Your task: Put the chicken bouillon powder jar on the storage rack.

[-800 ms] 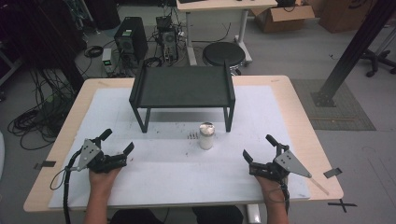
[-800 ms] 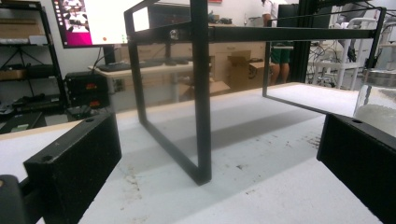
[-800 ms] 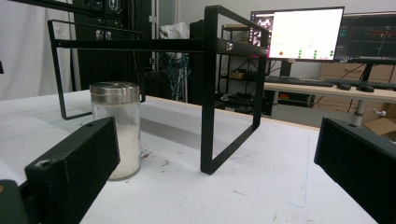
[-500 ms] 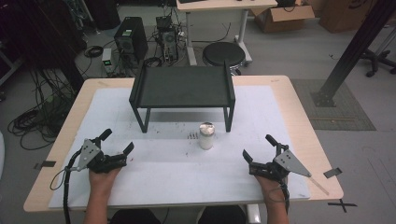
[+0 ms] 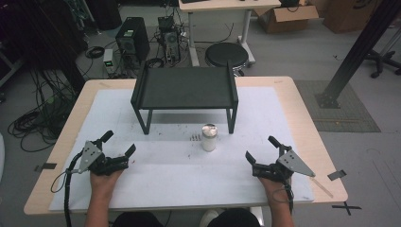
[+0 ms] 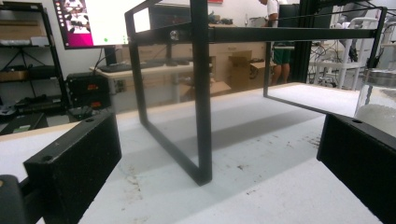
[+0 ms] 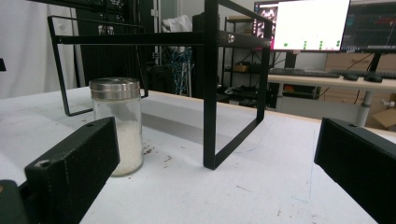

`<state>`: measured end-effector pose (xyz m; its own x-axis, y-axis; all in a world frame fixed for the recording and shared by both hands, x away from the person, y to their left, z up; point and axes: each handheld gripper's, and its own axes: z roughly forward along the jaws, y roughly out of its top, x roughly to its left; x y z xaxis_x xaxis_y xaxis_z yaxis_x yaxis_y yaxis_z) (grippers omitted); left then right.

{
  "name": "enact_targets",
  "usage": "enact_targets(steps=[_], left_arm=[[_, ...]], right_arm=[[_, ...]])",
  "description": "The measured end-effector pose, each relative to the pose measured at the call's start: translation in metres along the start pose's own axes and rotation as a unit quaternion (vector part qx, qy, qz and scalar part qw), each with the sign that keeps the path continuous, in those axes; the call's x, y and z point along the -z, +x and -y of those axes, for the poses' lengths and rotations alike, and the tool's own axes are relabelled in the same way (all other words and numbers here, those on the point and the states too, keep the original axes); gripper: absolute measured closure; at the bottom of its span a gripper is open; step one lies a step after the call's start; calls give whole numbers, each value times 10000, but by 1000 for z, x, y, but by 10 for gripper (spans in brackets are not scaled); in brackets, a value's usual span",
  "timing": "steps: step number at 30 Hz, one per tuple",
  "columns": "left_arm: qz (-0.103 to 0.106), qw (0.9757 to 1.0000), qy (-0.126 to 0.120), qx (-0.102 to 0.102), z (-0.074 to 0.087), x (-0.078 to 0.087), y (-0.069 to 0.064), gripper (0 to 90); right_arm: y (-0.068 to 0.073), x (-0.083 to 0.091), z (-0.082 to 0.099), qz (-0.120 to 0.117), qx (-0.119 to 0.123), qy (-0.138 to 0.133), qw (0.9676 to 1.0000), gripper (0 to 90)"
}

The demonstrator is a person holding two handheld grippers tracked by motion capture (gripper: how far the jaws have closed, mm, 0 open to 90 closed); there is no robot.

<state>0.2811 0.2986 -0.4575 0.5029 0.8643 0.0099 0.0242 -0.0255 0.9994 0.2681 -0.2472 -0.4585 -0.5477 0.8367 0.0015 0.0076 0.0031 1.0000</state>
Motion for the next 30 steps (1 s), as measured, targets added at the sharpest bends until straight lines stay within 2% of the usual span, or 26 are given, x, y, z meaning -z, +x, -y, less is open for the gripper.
enact_targets(steps=[5, 9, 11, 12, 14, 20, 30], left_arm=[[3, 10000, 2, 0, 0, 0, 0, 2], [-3, 10000, 1, -5, 0, 0, 0, 2], [0, 10000, -6, -14, 0, 0, 0, 2], [1, 10000, -3, -9, 0, 0, 0, 2], [6, 10000, 2, 2, 0, 0, 0, 2], [11, 10000, -4, -7, 0, 0, 0, 2], [8, 10000, -3, -12, 0, 0, 0, 2]], right_arm=[[0, 1, 0, -29, -14, -49, 10000, 0], [-1, -1, -1, -119, -51, 52, 9999, 2], [-2, -2, -1, -135, -100, 76, 9998, 2], [-2, -3, -1, -199, -225, 93, 9995, 2], [-1, -5, -3, -275, -319, 114, 9991, 2], [6, -13, -12, -450, -257, 176, 9985, 0], [21, -37, -29, -836, -103, 391, 9957, 0]])
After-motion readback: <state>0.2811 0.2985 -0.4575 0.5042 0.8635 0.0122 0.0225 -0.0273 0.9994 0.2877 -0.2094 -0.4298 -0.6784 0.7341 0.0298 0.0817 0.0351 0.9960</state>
